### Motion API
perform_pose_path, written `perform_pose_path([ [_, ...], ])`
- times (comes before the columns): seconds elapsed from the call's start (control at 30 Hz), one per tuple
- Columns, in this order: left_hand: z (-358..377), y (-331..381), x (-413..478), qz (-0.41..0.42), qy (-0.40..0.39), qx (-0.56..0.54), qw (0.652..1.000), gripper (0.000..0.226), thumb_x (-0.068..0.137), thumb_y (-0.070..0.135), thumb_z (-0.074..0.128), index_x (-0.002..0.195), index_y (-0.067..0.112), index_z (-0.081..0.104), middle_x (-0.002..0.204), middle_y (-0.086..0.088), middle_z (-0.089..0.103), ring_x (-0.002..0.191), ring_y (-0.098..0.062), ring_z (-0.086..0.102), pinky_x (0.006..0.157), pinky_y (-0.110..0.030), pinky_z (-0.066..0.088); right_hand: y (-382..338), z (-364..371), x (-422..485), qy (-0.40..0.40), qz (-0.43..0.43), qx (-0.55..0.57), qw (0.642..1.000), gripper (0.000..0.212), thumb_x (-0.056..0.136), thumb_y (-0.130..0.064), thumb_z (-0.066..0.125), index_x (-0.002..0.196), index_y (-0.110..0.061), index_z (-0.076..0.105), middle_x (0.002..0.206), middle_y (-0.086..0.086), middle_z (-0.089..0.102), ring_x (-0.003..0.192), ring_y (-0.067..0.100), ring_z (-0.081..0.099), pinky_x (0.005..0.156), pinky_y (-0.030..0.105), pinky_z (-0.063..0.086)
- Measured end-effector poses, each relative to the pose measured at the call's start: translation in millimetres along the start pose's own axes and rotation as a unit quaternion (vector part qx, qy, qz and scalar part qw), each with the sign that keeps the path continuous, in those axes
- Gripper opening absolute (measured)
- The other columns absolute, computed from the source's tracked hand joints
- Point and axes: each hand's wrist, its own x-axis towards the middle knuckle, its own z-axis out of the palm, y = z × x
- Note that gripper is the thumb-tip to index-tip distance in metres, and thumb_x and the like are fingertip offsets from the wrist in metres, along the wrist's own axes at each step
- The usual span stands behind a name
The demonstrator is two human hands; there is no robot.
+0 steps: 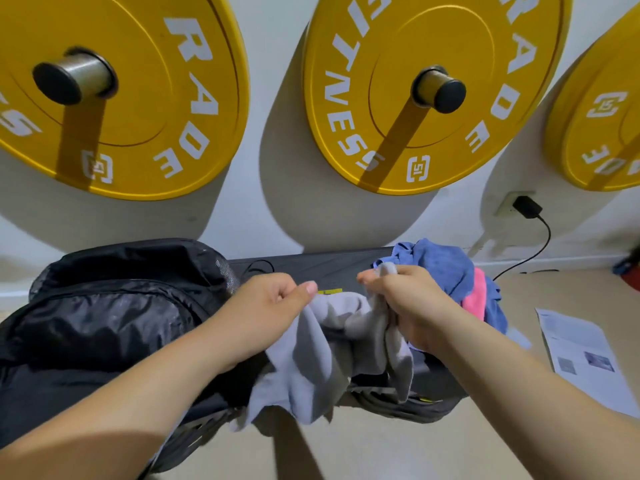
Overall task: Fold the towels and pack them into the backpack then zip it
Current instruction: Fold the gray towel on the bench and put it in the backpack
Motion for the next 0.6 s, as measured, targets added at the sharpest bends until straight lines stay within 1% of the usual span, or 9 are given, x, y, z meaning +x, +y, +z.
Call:
perform_pose_path([
  [0.07,5.9,4.1,-1.6,-0.020,0.008,-0.031,0.999,0.049,0.094,0.050,0.062,0.060,0.021,0.041,0.050,0.013,0.032,0.049,-0.007,0.030,0.047,-0.020,0.026,-5.2,14.4,-16.8,-0.060,-0.012,0.036,0.997,0.015,0.093,-0.010,0.067,0.086,0.004,0.069,0.076,0.016,0.060,0.076,0.027,0.058,0.073,0.038,0.050],
  [0.13,9.2,4.1,-2.7,-0.044,0.014,-0.086,0.995,0.047,0.090,0.053,0.067,0.062,0.020,0.047,0.055,0.007,0.039,0.054,-0.009,0.035,0.053,-0.023,0.028,-8.6,22.3,-29.5,-0.089,-0.041,0.036,0.995,0.014,0.093,-0.009,0.069,0.088,0.003,0.072,0.081,0.025,0.070,0.076,0.027,0.061,0.076,0.040,0.051],
  [0.2,9.7,3.2,-2.6,-0.073,-0.006,-0.164,0.984,0.041,0.087,0.050,0.073,0.070,0.016,0.060,0.066,-0.007,0.059,0.065,-0.011,0.048,0.064,-0.028,0.038,-10.4,26.9,-34.7,-0.087,-0.064,0.026,0.994,0.009,0.090,-0.010,0.073,0.090,-0.003,0.077,0.091,0.029,0.073,0.077,0.030,0.066,0.081,0.046,0.057],
  [0.23,9.8,2.4,-2.0,-0.089,-0.022,-0.211,0.973,0.035,0.087,0.046,0.075,0.079,0.013,0.067,0.083,-0.016,0.071,0.075,-0.014,0.057,0.072,-0.033,0.043,-9.7,28.3,-34.2,-0.079,-0.071,0.021,0.994,0.007,0.088,-0.012,0.075,0.090,-0.006,0.079,0.091,0.027,0.075,0.079,0.033,0.069,0.085,0.051,0.058],
  [0.27,9.7,2.1,-1.2,-0.104,-0.036,-0.258,0.960,0.029,0.088,0.040,0.075,0.089,0.012,0.071,0.101,-0.020,0.075,0.086,-0.019,0.063,0.080,-0.038,0.048,-8.6,29.3,-32.8,-0.068,-0.075,0.015,0.995,0.005,0.087,-0.012,0.077,0.089,-0.008,0.079,0.089,0.023,0.076,0.082,0.034,0.072,0.087,0.054,0.059],
  [0.33,8.6,1.7,1.4,-0.121,-0.059,-0.333,0.933,0.018,0.094,0.021,0.070,0.105,0.007,0.073,0.114,-0.024,0.073,0.102,-0.031,0.070,0.098,-0.048,0.051,-5.4,30.1,-28.3,-0.052,-0.075,0.012,0.996,0.003,0.087,-0.011,0.077,0.088,-0.009,0.079,0.086,0.015,0.078,0.084,0.033,0.074,0.085,0.053,0.061],
  [0.37,8.4,1.7,2.8,-0.123,-0.067,-0.356,0.924,0.017,0.096,0.011,0.064,0.110,0.005,0.073,0.115,-0.024,0.073,0.108,-0.035,0.070,0.102,-0.048,0.050,-3.8,30.1,-26.1,-0.050,-0.074,0.019,0.996,0.003,0.088,-0.010,0.076,0.088,-0.009,0.078,0.086,0.014,0.078,0.082,0.030,0.073,0.084,0.051,0.061],
  [0.47,10.2,2.4,6.2,-0.119,-0.071,-0.383,0.913,0.027,0.098,-0.002,0.056,0.117,0.005,0.073,0.114,-0.020,0.075,0.113,-0.033,0.069,0.099,-0.041,0.054,-1.6,30.7,-23.6,-0.071,-0.073,0.036,0.994,0.008,0.093,-0.010,0.070,0.095,-0.007,0.077,0.090,0.014,0.079,0.083,0.025,0.073,0.087,0.047,0.061],
  [0.6,13.9,-2.7,11.5,-0.141,-0.024,-0.411,0.900,0.023,0.096,0.008,0.064,0.117,0.001,0.071,0.113,-0.021,0.075,0.112,-0.038,0.069,0.100,-0.045,0.054,-3.8,30.7,-25.9,-0.089,-0.081,0.039,0.992,0.008,0.092,-0.009,0.071,0.095,-0.006,0.078,0.087,0.015,0.078,0.080,0.024,0.072,0.083,0.044,0.062],
])
